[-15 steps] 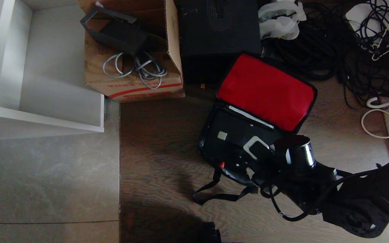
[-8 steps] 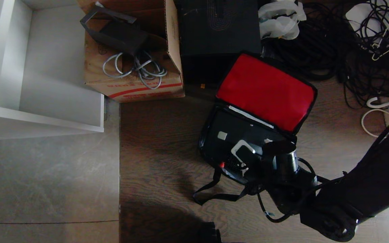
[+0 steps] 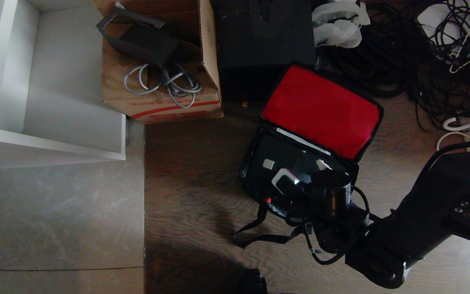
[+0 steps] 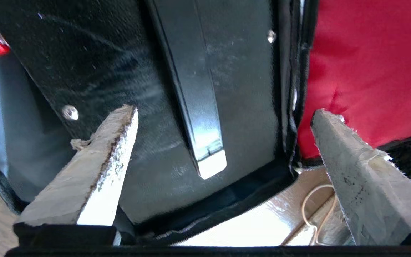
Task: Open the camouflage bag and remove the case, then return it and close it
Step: Grip the handle
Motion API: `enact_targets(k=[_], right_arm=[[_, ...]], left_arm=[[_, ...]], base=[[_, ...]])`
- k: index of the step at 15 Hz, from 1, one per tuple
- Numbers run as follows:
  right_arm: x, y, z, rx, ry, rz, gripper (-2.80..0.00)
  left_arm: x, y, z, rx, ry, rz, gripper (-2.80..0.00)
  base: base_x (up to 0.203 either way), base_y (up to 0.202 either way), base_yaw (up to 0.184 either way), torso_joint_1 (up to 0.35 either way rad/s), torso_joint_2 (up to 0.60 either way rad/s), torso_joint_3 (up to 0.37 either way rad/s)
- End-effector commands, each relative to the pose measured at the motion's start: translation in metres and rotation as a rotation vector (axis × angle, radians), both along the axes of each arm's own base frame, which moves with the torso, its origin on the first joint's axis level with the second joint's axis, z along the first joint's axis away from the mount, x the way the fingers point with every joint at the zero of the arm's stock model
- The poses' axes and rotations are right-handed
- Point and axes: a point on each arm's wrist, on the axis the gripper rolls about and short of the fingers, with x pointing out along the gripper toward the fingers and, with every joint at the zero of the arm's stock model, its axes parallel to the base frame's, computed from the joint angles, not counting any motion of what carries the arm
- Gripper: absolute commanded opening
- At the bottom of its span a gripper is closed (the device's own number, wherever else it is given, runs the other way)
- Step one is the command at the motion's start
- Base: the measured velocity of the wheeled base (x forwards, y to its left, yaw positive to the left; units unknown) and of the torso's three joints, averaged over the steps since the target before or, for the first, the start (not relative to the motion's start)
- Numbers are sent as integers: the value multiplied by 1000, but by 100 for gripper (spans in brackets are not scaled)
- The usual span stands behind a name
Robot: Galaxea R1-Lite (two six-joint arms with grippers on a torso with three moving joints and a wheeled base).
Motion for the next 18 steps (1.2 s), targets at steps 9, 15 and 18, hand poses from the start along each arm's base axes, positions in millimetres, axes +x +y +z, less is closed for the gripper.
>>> enact_targets(k=[9, 15, 18], right_arm=[[-103, -84, 40, 200, 202, -107, 0], [-125, -105, 44, 380, 296, -174, 0], [-124, -104, 48, 392, 281, -174, 0]], left_arm=[[1, 0, -3, -1, 10, 0, -280], [1, 0, -3, -1, 10, 0, -280], [1, 0, -3, -1, 10, 0, -280]], base=[[0, 0, 0, 0, 0, 0], [0, 0, 0, 0, 0, 0], [0, 0, 0, 0, 0, 0]])
